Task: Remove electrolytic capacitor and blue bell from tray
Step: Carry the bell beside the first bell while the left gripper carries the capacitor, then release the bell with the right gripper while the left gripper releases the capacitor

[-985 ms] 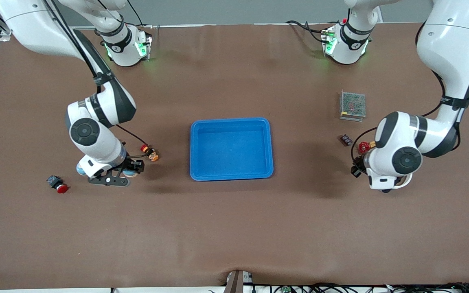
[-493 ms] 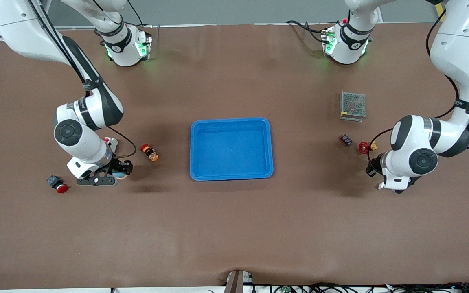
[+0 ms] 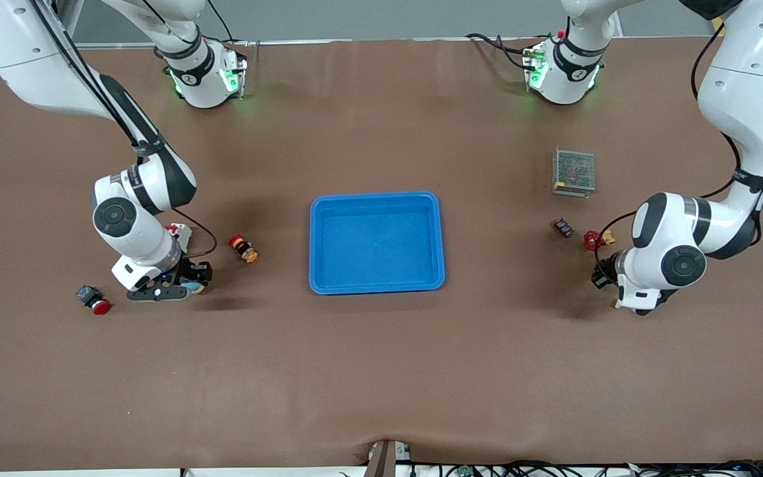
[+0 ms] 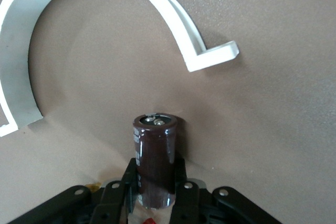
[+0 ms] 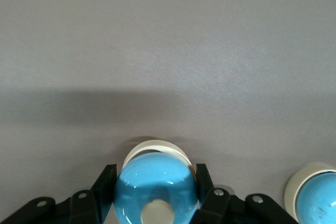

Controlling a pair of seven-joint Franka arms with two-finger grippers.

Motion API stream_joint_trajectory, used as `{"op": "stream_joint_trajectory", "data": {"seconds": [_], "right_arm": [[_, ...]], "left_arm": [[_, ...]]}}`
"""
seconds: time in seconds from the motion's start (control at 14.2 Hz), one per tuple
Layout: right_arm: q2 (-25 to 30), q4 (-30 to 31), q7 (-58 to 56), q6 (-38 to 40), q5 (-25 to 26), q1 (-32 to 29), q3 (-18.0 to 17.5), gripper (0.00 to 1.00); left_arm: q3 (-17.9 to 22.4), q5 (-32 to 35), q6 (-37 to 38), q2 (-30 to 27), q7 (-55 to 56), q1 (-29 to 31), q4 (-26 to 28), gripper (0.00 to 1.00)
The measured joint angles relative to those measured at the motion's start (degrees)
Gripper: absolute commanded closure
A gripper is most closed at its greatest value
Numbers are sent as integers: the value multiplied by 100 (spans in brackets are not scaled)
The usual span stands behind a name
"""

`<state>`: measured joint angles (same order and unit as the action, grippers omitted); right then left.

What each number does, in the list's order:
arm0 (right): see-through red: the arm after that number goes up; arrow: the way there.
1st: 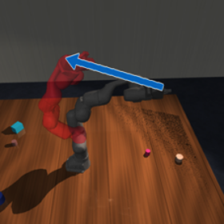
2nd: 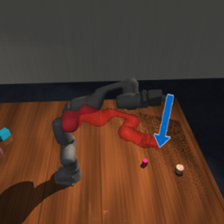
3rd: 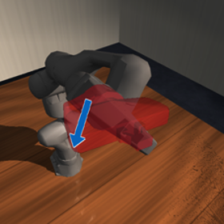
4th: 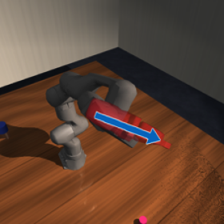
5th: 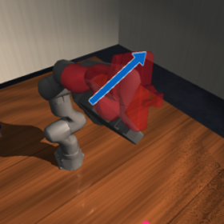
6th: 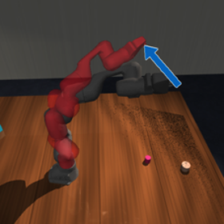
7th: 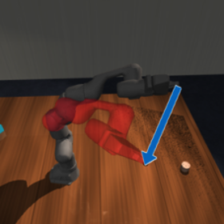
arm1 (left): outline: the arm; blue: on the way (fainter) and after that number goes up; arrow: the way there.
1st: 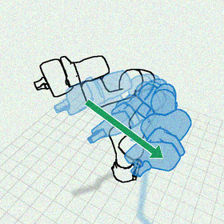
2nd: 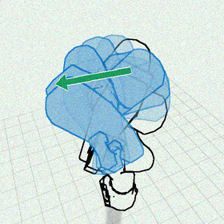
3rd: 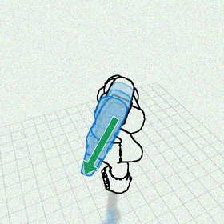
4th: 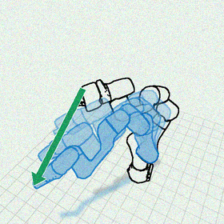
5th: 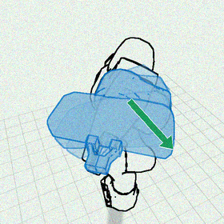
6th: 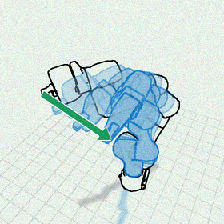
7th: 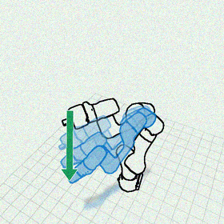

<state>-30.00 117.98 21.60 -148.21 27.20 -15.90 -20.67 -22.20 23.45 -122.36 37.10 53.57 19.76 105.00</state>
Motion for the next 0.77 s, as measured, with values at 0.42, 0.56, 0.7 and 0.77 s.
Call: {"op": "stream_joint_trajectory", "data": {"seconds": [0.42,0.56,0.7,0.77], "right_arm": [[-103,68,0,0,6,-7,-6,100],[-121,105,0,-6,12,-7,-6,100],[-118,111,1,-7,15,-7,-7,100],[-117,113,4,-7,16,-7,-7,100]], "left_arm": [[-19,2,-33,0,0,-3,-56,0],[-52,2,-32,-8,0,-20,-133,0],[-91,2,-20,-55,0,-34,-233,0],[-116,2,-3,-98,0,-40,-281,0]]}}
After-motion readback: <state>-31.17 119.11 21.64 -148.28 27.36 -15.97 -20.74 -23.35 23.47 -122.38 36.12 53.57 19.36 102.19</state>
